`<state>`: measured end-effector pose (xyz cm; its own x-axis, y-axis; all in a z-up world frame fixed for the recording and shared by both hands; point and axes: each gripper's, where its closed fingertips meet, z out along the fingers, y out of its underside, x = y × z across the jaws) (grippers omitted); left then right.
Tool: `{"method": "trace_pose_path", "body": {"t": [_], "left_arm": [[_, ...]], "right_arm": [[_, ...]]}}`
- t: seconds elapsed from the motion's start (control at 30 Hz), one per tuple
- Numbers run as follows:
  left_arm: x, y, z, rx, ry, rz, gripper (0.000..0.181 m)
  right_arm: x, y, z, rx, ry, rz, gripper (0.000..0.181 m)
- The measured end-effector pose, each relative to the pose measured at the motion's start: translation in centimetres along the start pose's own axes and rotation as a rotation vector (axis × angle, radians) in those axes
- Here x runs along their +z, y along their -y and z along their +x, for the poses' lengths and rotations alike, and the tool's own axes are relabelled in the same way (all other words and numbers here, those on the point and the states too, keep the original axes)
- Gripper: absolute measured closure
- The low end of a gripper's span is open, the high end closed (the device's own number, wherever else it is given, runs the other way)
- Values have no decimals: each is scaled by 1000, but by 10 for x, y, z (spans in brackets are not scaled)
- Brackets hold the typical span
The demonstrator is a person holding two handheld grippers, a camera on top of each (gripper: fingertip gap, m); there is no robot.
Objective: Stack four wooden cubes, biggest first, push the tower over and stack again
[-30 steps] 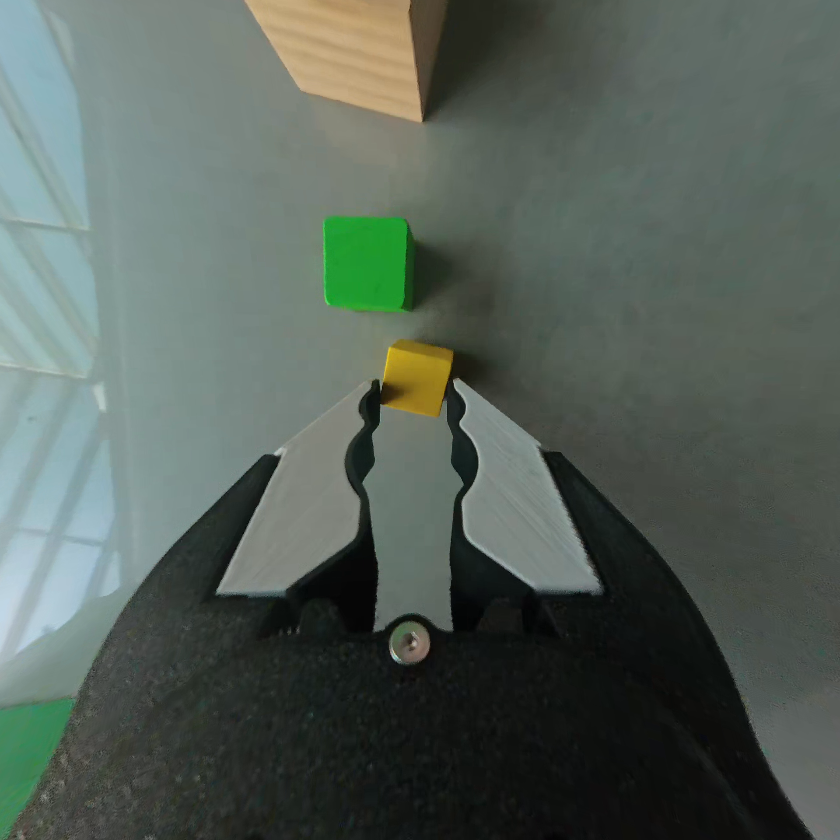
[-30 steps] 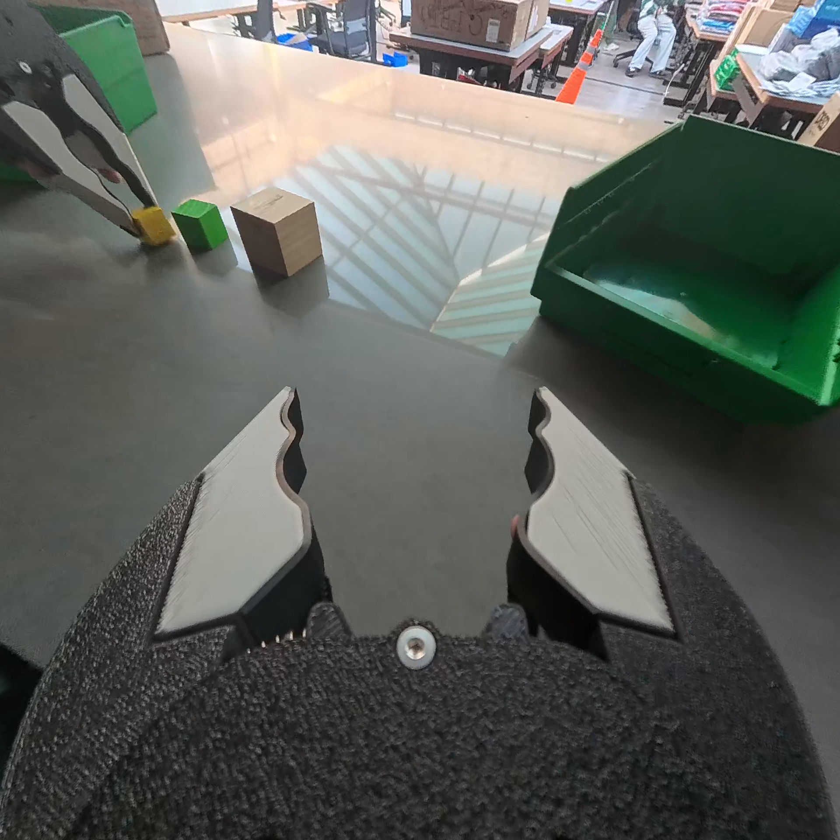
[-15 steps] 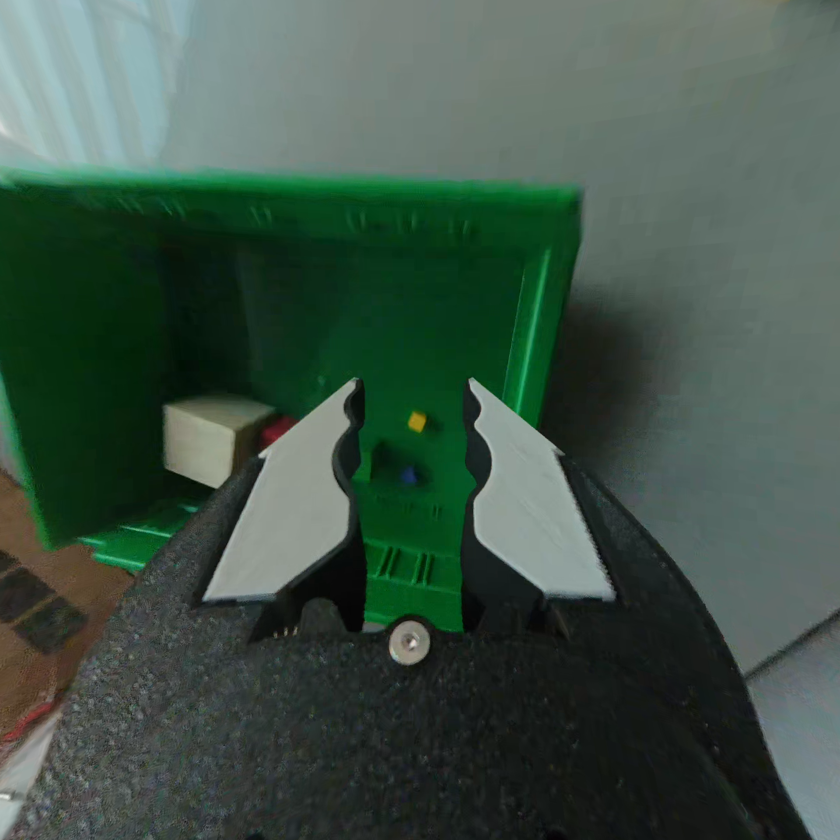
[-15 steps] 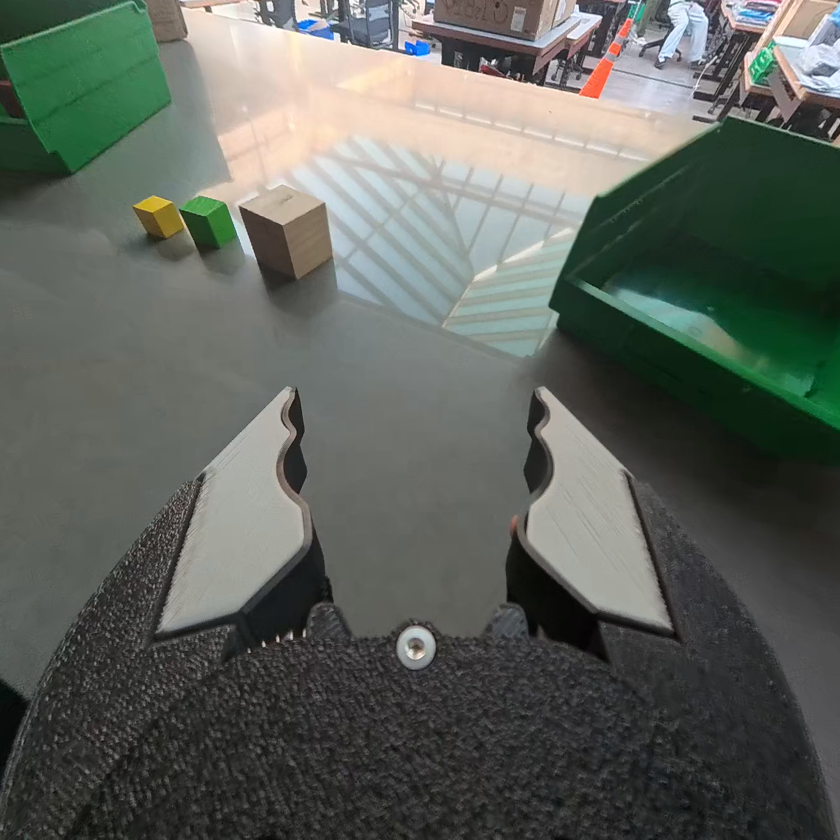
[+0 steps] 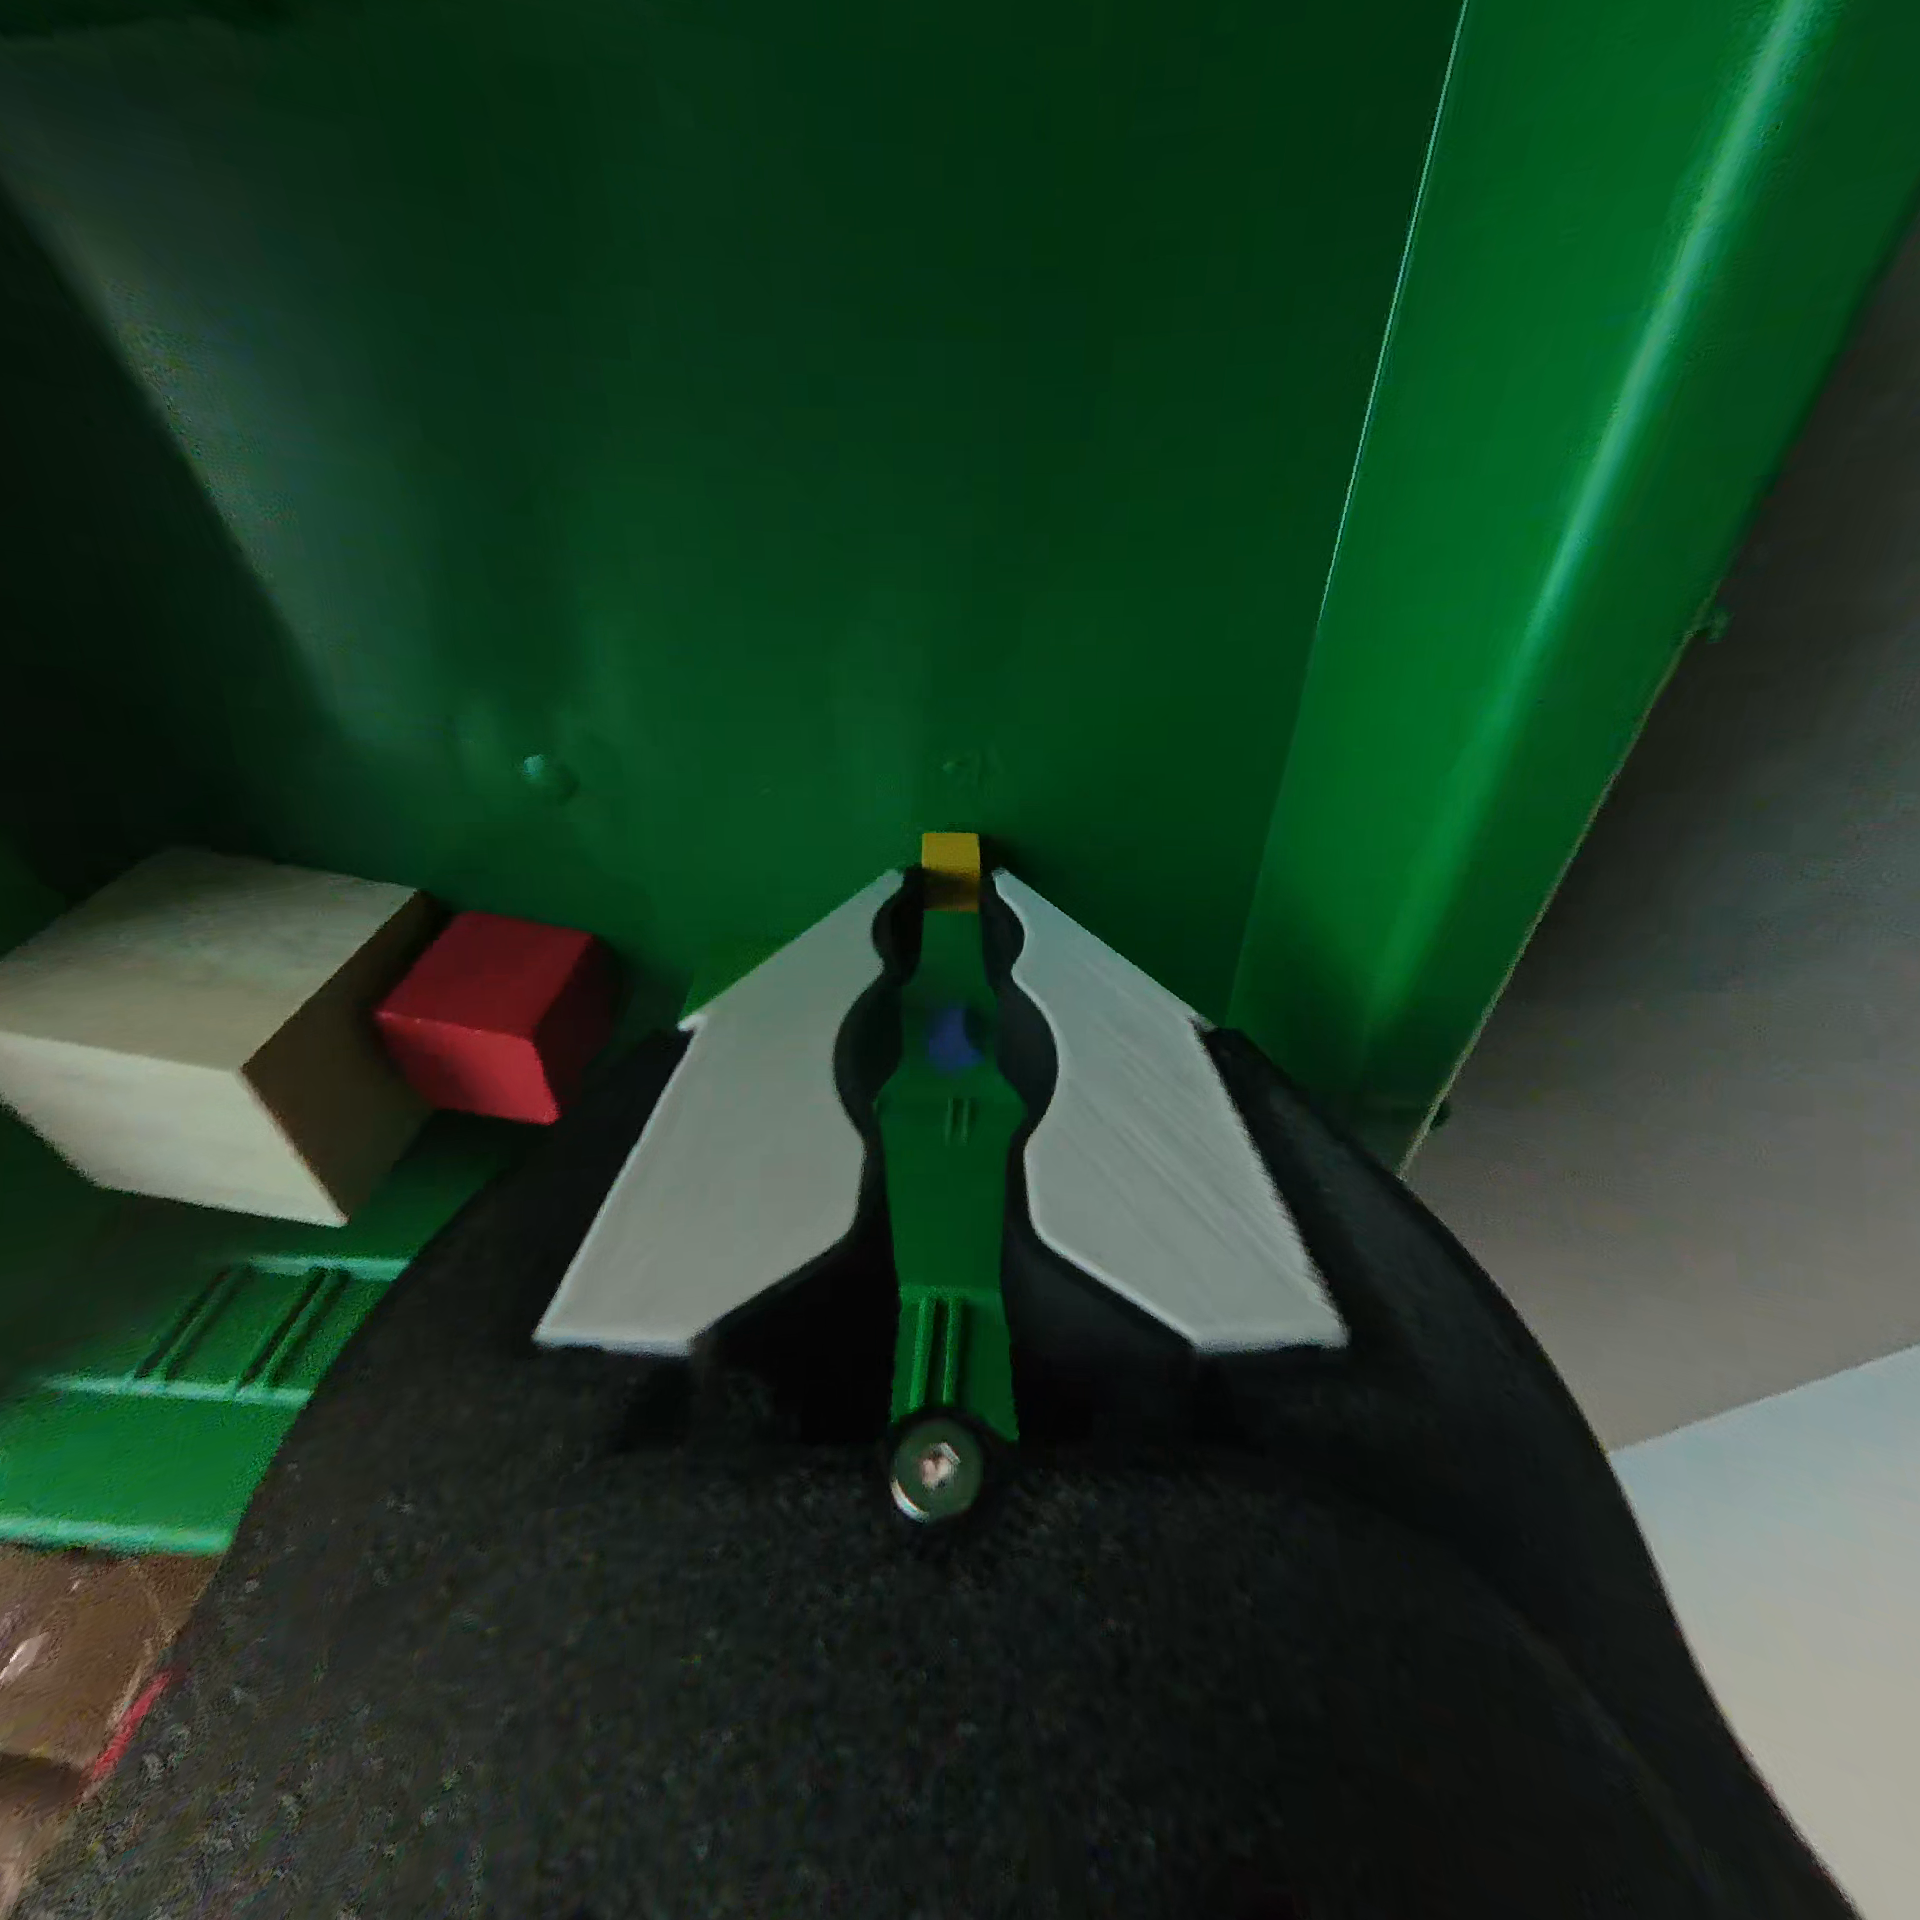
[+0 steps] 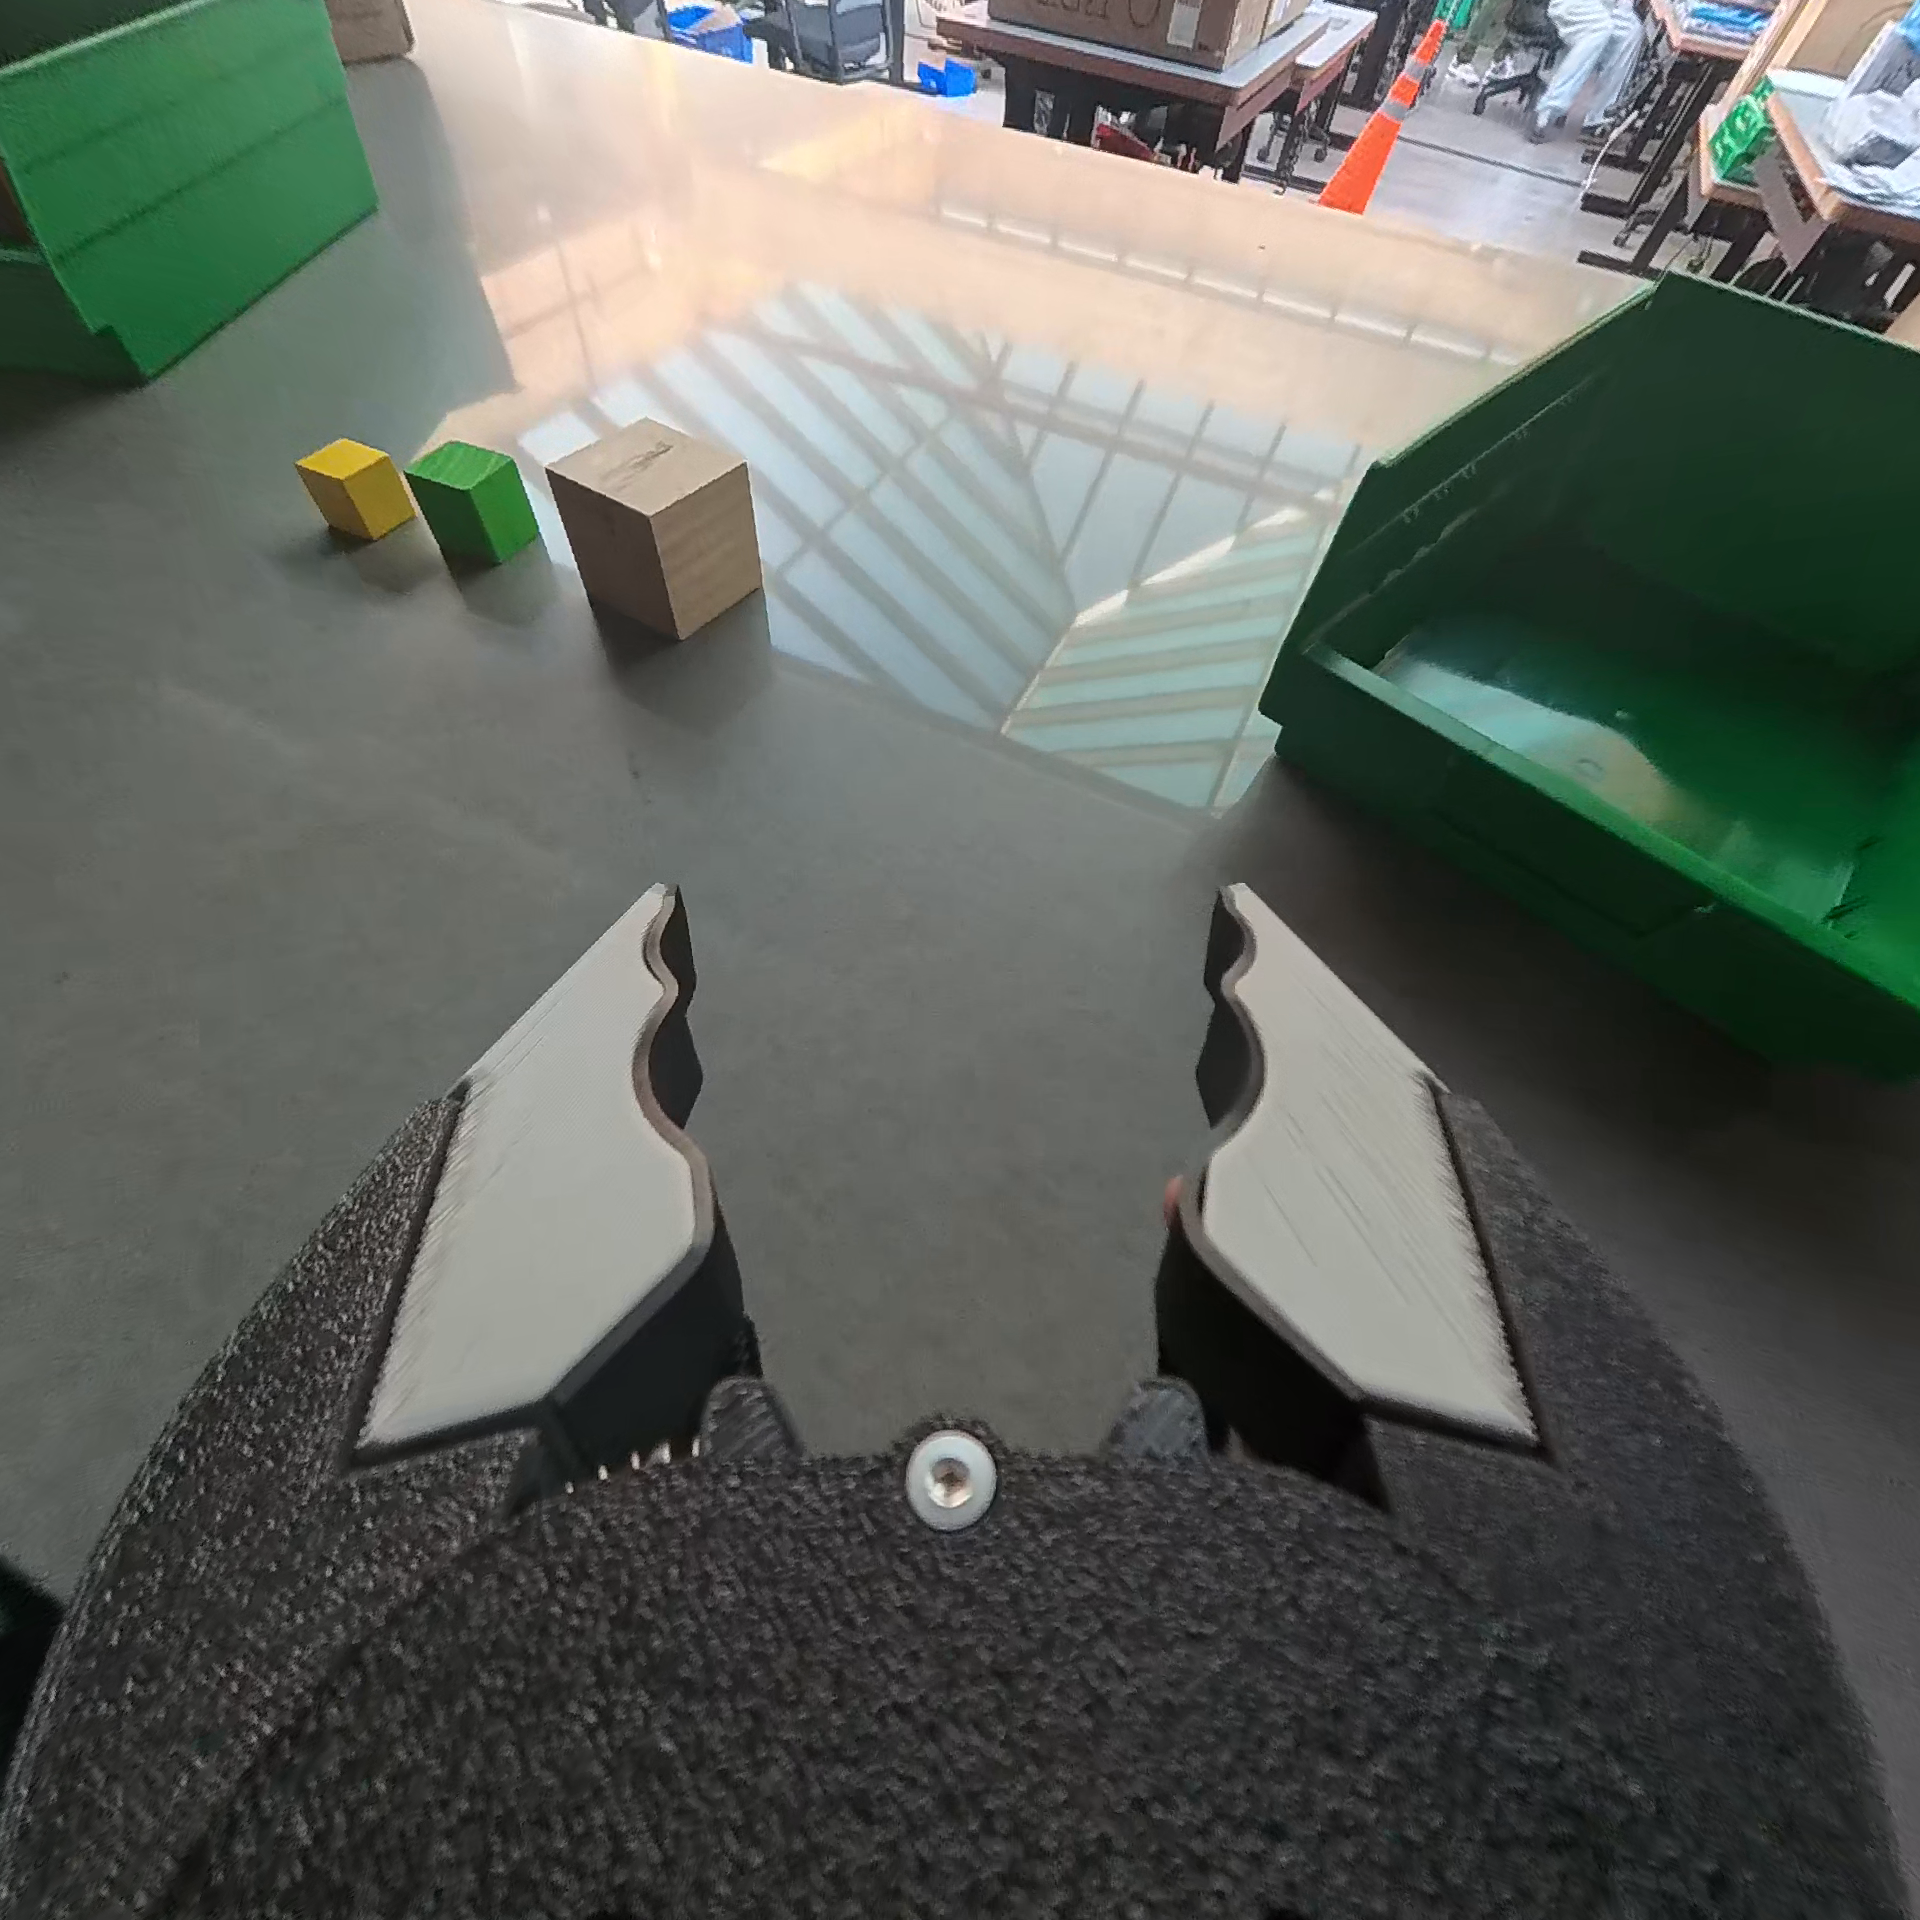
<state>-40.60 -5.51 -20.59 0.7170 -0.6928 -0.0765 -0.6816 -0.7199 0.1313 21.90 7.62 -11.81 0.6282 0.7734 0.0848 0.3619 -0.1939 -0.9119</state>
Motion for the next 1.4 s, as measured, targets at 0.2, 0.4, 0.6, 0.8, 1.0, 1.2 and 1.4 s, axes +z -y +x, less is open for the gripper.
{"method": "trace_pose_path", "body": {"t": [0.2,0.4,0.6,0.8,1.0,1.2,1.4], "left_arm": [[-125,75,34,62,127,321,172],[-106,216,185,395,-50,443,172],[-71,315,241,417,-125,572,172],[-67,336,244,291,-117,704,148],[-95,295,228,-92,-89,998,139],[-92,244,230,-357,-73,1126,137],[-88,227,228,-412,-61,1166,135]], "right_arm": [[-2,-2,3,30,-8,11,83],[19,0,-21,26,68,38,83],[11,-12,-34,40,119,19,83],[15,-31,-48,44,198,-44,83],[57,0,-78,-96,365,-50,87],[151,48,-103,-411,545,-137,86],[207,49,-109,-570,782,-300,79]]}}
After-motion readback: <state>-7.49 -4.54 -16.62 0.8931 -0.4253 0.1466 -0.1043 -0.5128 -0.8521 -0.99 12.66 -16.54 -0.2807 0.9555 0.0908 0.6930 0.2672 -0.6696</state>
